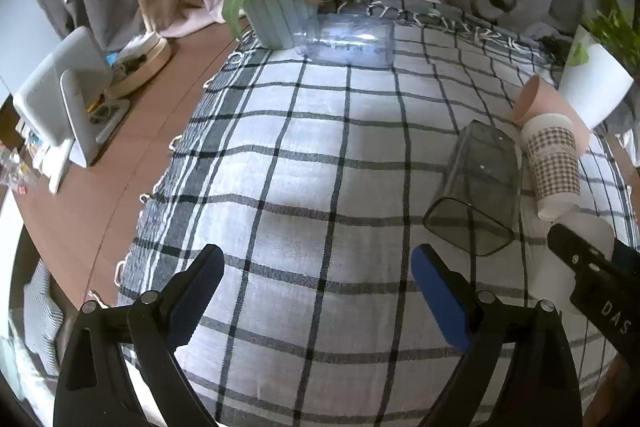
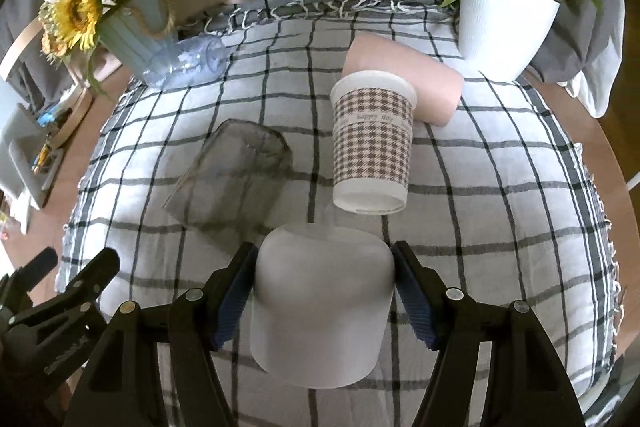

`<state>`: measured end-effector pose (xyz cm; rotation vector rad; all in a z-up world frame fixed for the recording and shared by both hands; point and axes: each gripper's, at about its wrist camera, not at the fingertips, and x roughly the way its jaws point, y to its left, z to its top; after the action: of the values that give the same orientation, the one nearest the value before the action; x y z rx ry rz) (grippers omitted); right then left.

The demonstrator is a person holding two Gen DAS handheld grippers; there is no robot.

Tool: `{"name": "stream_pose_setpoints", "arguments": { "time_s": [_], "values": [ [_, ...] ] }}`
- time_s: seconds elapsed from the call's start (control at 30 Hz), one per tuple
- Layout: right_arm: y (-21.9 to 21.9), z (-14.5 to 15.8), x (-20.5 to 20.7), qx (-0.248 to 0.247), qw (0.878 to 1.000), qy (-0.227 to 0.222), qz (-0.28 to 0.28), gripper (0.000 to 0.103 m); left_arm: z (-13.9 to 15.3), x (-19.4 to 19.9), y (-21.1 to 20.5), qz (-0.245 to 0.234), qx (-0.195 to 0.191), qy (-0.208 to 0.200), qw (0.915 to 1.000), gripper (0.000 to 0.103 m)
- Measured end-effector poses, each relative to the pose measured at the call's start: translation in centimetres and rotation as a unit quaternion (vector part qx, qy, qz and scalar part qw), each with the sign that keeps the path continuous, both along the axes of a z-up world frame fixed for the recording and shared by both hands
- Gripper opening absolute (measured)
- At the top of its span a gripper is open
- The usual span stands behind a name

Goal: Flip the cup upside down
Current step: 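Rotate the held cup rim-down with the right tool and lower it onto the cloth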

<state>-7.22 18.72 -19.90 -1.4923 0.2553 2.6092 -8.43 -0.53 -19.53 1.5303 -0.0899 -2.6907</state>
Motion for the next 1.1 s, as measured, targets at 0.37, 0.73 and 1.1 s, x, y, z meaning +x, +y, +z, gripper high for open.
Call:
{"name": "stream_pose_setpoints", "arguments": {
  "time_s": [0.37, 0.73, 1.1],
  "values": [
    [-0.9, -1.3, 1.1, 0.033, 0.999, 0.027, 0.004, 0.068, -1.6, 0.8, -0.1, 0.008, -0.009, -0.020, 0.9997, 0.096],
    [-1.6, -1.5, 3.6, 0.019, 1.000, -0.004, 0.013, 0.067, -0.5, 1.4, 0.4, -0.005, -0.011, -0.016, 0.9998, 0.096],
    [-2.0, -1.9, 4.1, 0.016, 1.000, -0.016, 0.022, 0.067, -0.8, 1.7, 0.4, -0.009, -0.016, -0.028, 0.9994, 0.096]
  ]
}}
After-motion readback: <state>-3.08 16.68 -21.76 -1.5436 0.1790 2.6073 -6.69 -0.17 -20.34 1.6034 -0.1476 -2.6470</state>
